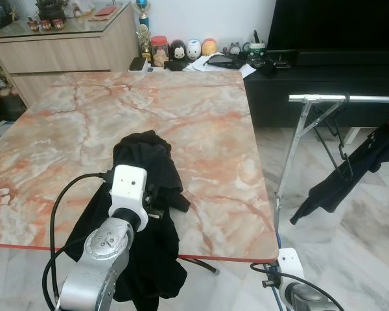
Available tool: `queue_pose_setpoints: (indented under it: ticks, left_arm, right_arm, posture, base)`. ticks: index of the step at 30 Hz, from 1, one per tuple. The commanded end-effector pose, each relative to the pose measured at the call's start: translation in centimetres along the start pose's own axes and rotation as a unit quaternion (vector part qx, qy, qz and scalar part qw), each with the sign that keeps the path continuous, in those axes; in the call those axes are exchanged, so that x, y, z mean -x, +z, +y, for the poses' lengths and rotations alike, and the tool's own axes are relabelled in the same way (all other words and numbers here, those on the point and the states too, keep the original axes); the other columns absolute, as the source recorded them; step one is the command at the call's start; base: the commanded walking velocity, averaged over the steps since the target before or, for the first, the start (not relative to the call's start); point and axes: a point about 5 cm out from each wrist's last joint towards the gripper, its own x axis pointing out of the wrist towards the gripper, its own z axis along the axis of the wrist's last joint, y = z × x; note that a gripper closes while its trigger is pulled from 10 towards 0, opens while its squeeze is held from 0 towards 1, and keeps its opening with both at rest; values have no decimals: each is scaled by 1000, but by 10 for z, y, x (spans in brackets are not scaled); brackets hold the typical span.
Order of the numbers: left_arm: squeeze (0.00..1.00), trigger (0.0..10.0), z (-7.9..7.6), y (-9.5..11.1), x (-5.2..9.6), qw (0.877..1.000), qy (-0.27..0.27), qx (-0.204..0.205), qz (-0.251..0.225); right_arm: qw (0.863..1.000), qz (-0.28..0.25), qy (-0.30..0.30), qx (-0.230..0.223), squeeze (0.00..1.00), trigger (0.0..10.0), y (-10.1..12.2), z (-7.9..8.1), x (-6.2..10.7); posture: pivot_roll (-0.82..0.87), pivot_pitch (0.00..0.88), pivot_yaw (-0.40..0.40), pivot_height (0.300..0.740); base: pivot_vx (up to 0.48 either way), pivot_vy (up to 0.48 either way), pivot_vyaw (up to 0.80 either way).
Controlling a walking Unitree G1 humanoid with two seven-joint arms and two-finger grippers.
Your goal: Hang hanger
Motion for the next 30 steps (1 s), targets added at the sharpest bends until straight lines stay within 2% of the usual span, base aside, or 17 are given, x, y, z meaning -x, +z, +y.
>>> queue_pose_setpoints:
  ticks: [1,10,16,18,21,24,28,29,30]
  left_arm:
    - [1000,10000,-2,0,3,1000,-6,-24,2]
    - [1000,10000,2,3,19,999,-13,-32,-23]
    - [1000,10000,10,6,40,999,13,-10,-51]
    - [1000,10000,20,2,47,997,62,0,-54]
    - [1000,10000,24,0,51,995,81,4,-54]
    - [1000,10000,40,-12,59,984,166,42,-45]
    - [1000,10000,41,-13,61,982,175,46,-44]
    - [0,10000,42,-13,60,980,189,48,-51]
    - [0,10000,41,-13,57,976,206,47,-59]
  right_arm:
    - [1000,-1,-2,0,0,10000,1,-1,0]
    - [1000,-2,-2,-2,0,10000,1,-2,0]
    - [1000,-3,-2,-3,0,10000,1,-3,0]
    - [1000,-3,-2,-3,0,10000,1,-3,0]
    - [1000,-3,-2,-3,0,10000,1,-3,0]
    - [1000,-2,-1,3,0,10000,1,-3,0]
    - [1000,-2,-1,4,0,10000,1,-3,1]
    - [1000,-3,-4,4,0,10000,1,-4,1]
    - [1000,-4,-10,4,0,10000,1,-5,1]
  posture:
    - [12,0,30,740]
    - [14,0,27,740]
    - [19,0,24,740]
    - [19,0,24,740]
    - [22,0,20,740]
    - [25,0,14,740]
    - [25,0,14,740]
    - [16,0,1,740]
    - [13,0,3,740]
  base:
    - [0,0,0]
    - [0,0,0]
    - [0,0,0]
    - [0,0,0]
    - [0,0,0]
    - [0,0,0]
    - [0,0,0]
    - [0,0,0]
    - [0,-341,0]
